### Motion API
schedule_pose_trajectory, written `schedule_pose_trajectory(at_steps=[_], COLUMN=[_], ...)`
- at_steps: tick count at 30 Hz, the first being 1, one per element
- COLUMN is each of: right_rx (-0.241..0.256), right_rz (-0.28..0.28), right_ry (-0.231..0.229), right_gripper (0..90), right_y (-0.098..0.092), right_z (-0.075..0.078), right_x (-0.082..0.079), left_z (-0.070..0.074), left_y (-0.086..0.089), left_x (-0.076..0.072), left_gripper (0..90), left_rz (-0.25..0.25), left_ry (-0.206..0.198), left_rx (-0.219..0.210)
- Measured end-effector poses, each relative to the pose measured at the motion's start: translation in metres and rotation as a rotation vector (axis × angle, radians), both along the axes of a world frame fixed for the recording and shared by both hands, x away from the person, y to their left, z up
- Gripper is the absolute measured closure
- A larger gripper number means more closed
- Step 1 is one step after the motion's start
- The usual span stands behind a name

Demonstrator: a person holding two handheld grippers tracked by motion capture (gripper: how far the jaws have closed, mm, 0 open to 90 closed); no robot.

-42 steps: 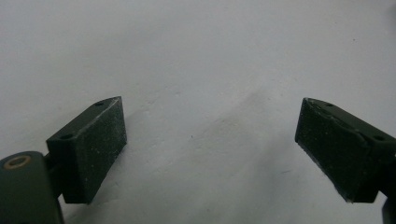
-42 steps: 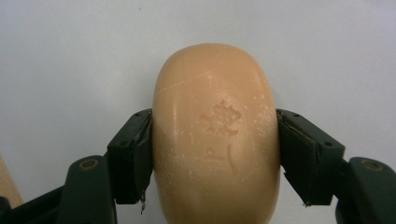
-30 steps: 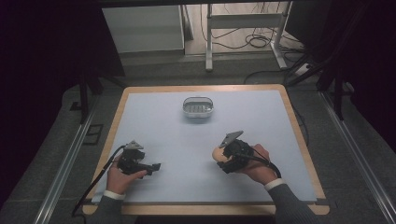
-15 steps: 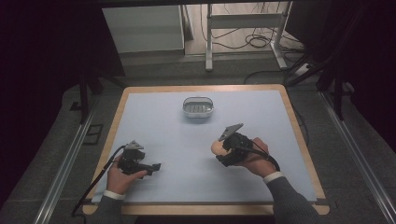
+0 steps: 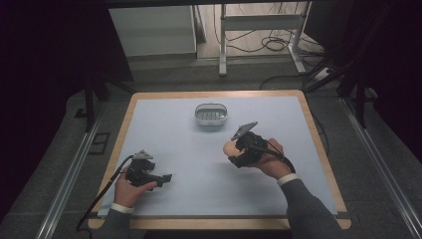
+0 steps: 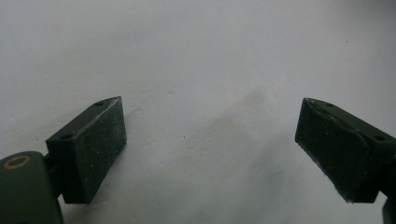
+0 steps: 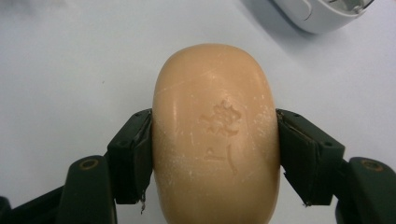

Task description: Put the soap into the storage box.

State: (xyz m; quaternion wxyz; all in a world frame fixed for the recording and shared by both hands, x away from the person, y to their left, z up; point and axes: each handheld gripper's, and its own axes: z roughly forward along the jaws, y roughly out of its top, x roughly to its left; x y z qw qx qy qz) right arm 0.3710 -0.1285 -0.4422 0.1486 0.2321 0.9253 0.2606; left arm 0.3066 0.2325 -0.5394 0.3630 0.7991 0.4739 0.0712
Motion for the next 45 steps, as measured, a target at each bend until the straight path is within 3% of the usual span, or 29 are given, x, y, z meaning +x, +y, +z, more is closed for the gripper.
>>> schedule_pose_trajectory(at_steps=[7, 15, 22, 29, 31, 45], right_rx=[-0.003, -0.001, 0.002, 0.006, 0.008, 0.006], right_rz=[0.004, 0.067, 0.071, 0.071, 0.072, 0.079], right_ry=[-0.002, 0.018, 0.016, 0.010, 0.007, 0.036], right_gripper=[32.4, 32.4, 32.4, 32.4, 32.4, 32.3], right_y=[0.003, 0.009, 0.016, 0.019, 0.020, 0.024], right_z=[0.004, 0.005, 0.003, 0.004, 0.004, 0.002], right_x=[0.013, 0.024, 0.034, 0.042, 0.045, 0.066], left_z=[0.000, 0.001, 0.005, 0.004, 0.005, 0.008], left_y=[0.000, 0.001, 0.002, 0.000, -0.001, -0.002], left_x=[0.000, -0.001, -0.003, -0.003, -0.003, -0.004], left_gripper=[9.3, 9.3, 11.0, 10.7, 10.8, 10.8], left_rz=[0.000, -0.007, 0.003, -0.010, -0.007, -0.014], left_ry=[0.001, 0.000, -0.036, -0.025, -0.038, -0.042], left_rx=[-0.001, -0.005, -0.019, -0.014, -0.017, -0.018])
